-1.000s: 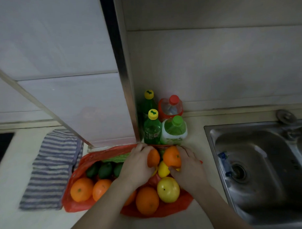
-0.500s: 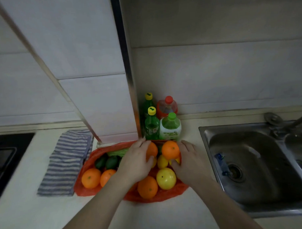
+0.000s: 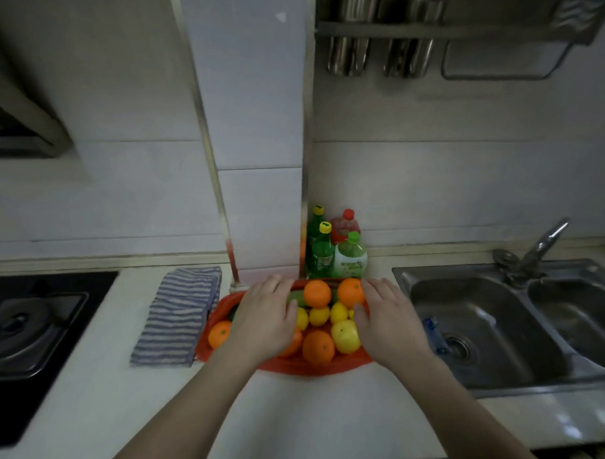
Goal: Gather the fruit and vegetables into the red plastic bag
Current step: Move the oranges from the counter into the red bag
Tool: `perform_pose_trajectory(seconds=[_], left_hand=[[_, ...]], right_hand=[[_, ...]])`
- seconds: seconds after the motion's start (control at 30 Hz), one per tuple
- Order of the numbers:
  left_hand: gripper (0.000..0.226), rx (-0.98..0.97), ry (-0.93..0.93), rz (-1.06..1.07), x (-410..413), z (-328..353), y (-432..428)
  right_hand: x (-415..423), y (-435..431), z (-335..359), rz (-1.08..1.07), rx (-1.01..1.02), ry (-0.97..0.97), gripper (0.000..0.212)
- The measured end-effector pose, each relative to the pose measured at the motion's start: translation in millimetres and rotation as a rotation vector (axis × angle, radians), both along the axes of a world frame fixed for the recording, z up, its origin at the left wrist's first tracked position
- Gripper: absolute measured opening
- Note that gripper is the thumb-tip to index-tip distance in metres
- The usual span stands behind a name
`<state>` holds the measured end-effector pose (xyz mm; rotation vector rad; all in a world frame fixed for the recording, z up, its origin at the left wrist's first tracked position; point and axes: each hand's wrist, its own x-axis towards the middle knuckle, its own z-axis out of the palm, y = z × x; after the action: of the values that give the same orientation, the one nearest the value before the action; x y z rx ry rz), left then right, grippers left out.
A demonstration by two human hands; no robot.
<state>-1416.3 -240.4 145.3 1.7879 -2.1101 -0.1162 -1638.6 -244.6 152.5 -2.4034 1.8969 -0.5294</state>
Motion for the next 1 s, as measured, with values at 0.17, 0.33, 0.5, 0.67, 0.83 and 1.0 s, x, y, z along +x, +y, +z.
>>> perform_pose_trajectory(seconds=[0.17,0.33,0.5,0.67,0.83,1.0], left_hand=[[0.047,-0.035,0.033,0.081,47.0,14.9,71.0],[0.050,-0.058,0.050,0.184,100.4,30.7,140.3],[0.053,-0.116,0.032,0.288,152.2,43.4,198.0],[0.045,-0.108,0.047,0.416,202.7,45.8,233.2],[0.049,-0.078,0.037,0.541,252.9,43.5,257.6],[0.048,-0.048,0.026,0.675,311.6,43.9,272.1]], right_hand=[[42.1,59.8,15.9,0.029,0.018,0.019,0.058],[94.6,105.7,26.2,0.114,-0.028,0.001,0.059],[152.7,136.9,40.6,0.227,-0.045,-0.017,0.059],[206.4,148.7,53.6,0.371,-0.079,-0.010,0.052],[266.4,141.4,47.5,0.506,-0.052,-0.021,0.057],[341.9,130.2,36.0,0.614,-0.010,-0.031,0.065]])
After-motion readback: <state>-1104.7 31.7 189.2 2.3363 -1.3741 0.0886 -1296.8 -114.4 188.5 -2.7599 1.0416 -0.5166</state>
